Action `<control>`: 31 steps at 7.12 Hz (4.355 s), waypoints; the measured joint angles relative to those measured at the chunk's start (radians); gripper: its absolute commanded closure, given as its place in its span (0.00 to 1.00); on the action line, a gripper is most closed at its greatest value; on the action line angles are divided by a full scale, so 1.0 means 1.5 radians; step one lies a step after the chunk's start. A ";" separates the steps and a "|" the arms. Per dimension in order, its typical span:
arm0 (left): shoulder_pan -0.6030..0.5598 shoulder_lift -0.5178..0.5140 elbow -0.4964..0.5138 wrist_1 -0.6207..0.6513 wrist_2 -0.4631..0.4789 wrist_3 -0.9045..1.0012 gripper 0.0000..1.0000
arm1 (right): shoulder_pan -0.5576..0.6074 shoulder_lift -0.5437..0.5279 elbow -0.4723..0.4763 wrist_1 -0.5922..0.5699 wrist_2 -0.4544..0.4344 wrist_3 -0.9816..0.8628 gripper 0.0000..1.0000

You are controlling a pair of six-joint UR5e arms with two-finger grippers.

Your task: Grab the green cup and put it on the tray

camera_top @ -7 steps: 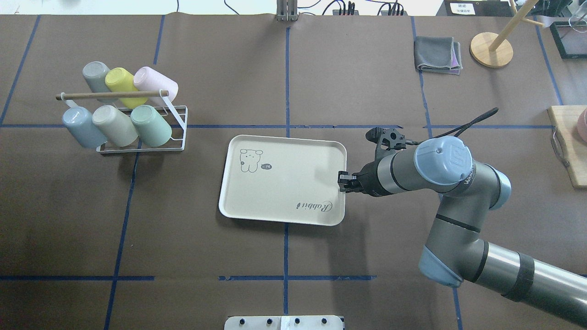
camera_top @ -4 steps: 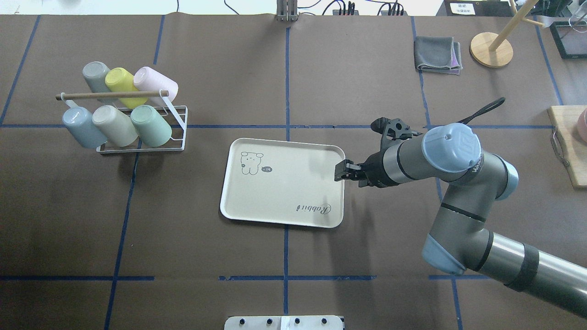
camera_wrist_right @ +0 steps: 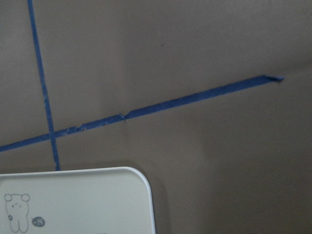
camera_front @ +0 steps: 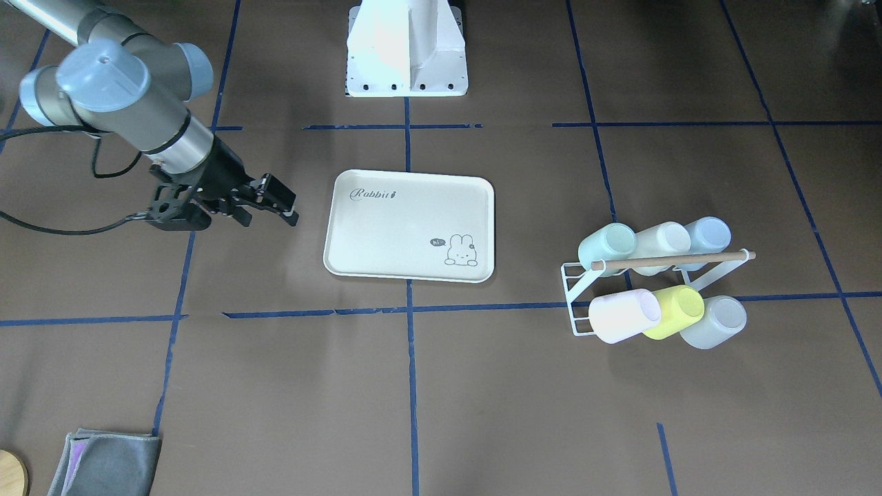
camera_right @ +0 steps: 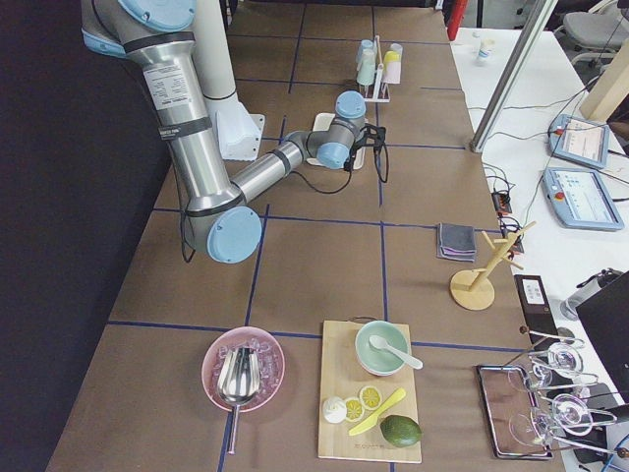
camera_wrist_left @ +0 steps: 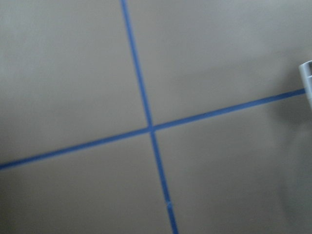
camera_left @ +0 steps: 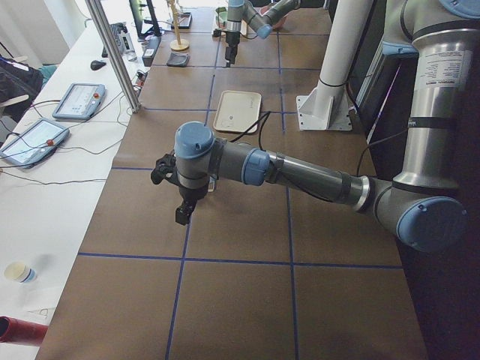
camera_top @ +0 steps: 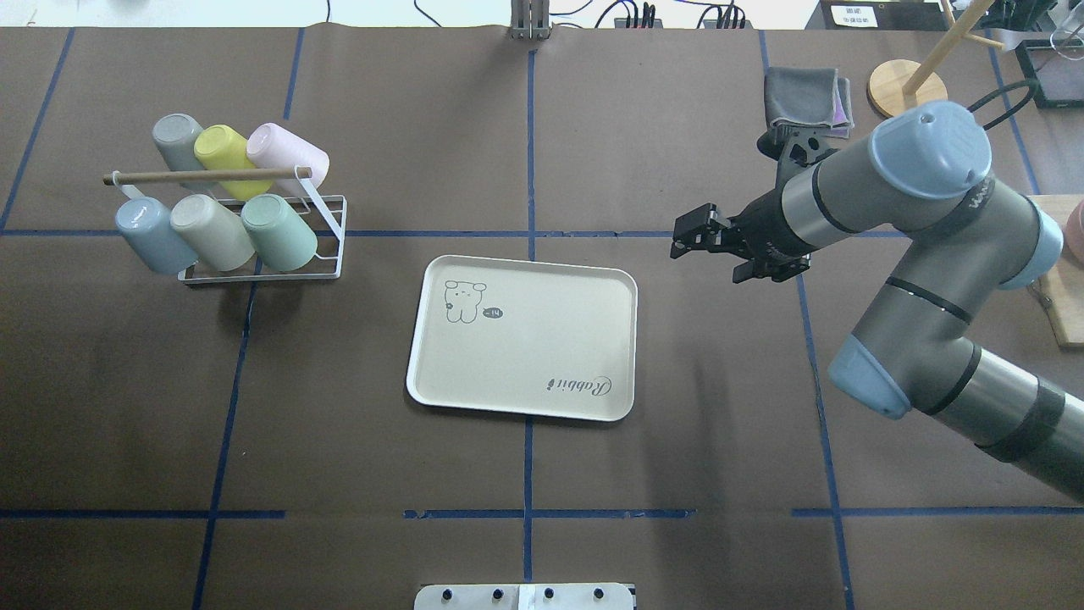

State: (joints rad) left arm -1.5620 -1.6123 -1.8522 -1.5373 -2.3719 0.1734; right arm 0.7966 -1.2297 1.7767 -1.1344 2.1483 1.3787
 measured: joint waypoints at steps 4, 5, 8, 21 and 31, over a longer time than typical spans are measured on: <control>0.171 -0.017 -0.165 0.049 0.199 0.001 0.00 | 0.131 -0.017 0.074 -0.313 0.000 -0.377 0.00; 0.231 -0.038 -0.206 0.099 0.283 0.001 0.00 | 0.158 -0.039 0.072 -0.329 0.000 -0.460 0.00; 0.429 -0.175 -0.286 0.323 0.534 0.006 0.00 | 0.215 -0.088 0.047 -0.334 0.004 -0.606 0.00; 0.823 -0.362 0.029 0.535 1.122 0.301 0.00 | 0.223 -0.104 0.041 -0.331 0.025 -0.616 0.00; 0.806 -0.363 0.184 0.454 1.210 0.314 0.07 | 0.223 -0.112 0.041 -0.331 0.029 -0.616 0.00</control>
State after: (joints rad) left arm -0.3536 -2.1568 -1.5764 -0.8559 -0.5565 0.6443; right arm 1.1305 -1.3974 1.8388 -1.6306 2.1920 0.4542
